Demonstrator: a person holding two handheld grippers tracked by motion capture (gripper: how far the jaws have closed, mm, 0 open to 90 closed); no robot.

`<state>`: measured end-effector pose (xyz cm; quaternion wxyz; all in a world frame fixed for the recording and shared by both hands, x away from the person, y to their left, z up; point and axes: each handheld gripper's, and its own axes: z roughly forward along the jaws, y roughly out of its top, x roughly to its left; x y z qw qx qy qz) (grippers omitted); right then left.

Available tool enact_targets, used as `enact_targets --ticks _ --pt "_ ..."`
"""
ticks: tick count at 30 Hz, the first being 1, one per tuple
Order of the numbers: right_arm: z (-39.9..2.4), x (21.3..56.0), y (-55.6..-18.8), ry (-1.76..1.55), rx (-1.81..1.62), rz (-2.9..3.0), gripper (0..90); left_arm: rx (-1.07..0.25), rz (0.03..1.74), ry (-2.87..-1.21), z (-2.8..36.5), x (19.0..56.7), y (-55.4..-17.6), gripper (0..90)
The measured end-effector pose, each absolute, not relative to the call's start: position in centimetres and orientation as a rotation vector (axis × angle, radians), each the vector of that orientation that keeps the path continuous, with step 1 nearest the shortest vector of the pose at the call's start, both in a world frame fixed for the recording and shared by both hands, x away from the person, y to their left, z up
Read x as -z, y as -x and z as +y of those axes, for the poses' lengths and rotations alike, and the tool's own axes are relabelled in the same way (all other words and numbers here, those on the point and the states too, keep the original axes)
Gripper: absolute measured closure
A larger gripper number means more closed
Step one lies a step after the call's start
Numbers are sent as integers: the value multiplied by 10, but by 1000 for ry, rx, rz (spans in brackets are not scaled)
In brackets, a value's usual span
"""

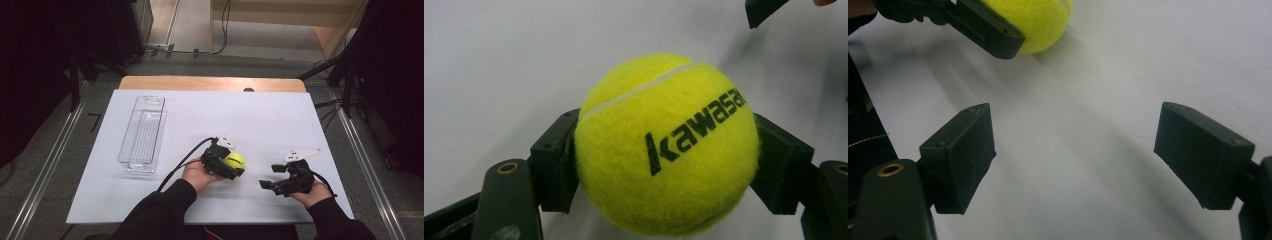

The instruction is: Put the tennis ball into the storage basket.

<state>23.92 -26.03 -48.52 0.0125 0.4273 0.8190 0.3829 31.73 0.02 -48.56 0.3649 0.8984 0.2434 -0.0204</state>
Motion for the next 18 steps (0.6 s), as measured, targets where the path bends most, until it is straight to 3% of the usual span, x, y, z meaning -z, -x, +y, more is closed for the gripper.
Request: enact_targets --ticks 18 --pt "-260 485 -239 -1330 -1193 2551 146 68 582 -2332 4 466 -314 267"
